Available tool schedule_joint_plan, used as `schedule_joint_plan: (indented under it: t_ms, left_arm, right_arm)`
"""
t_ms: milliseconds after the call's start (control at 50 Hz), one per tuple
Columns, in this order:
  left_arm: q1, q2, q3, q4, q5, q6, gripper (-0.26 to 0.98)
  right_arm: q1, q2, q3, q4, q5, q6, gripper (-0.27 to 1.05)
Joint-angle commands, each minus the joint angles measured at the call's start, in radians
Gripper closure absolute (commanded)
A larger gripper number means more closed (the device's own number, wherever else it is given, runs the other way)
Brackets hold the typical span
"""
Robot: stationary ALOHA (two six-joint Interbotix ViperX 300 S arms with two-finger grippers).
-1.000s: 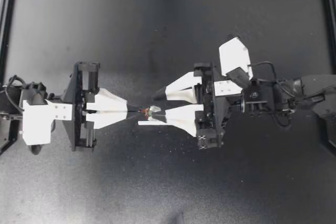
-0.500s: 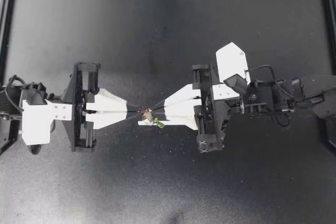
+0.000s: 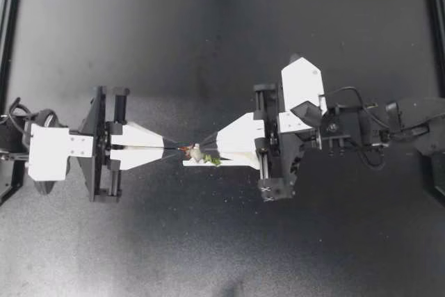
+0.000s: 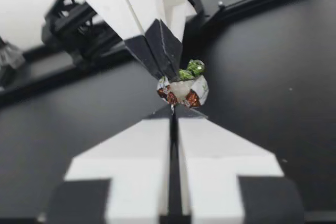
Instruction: Pick up the candy and unwrap it.
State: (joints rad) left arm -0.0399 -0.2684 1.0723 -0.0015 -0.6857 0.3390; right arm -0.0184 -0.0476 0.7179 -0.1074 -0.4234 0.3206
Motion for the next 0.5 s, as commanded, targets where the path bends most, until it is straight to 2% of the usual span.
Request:
schedule_joint_plan:
  t_ms: [0,120,180,340,480]
  left_arm:
    - [-0.002,-0.015,-0.003,0.000,-0.003,-0.031,0.58]
    - [-0.002,-0.009,-0.008,-0.014,-0.003,-0.095,0.25]
    - [-0.002,-0.003,-0.008,-0.028,-0.002,-0.126,0.15]
    - [-0.002,0.028,-0.020,-0.086,-0.003,-0.242,0.16]
    - [-0.002,0.058,-0.037,-0.089,-0.002,-0.351,0.16]
  right_arm:
    - [-0.011,-0.034,-0.032,0.002,0.020,-0.020,0.97]
    - [-0.011,-0.031,-0.051,0.002,0.066,-0.060,0.97]
    - [-0.012,-0.028,-0.061,0.002,0.095,-0.080,0.97]
    - [-0.011,-0.026,-0.072,0.002,0.149,-0.115,0.97]
    - [-0.011,-0.029,-0.071,0.002,0.160,-0.129,0.97]
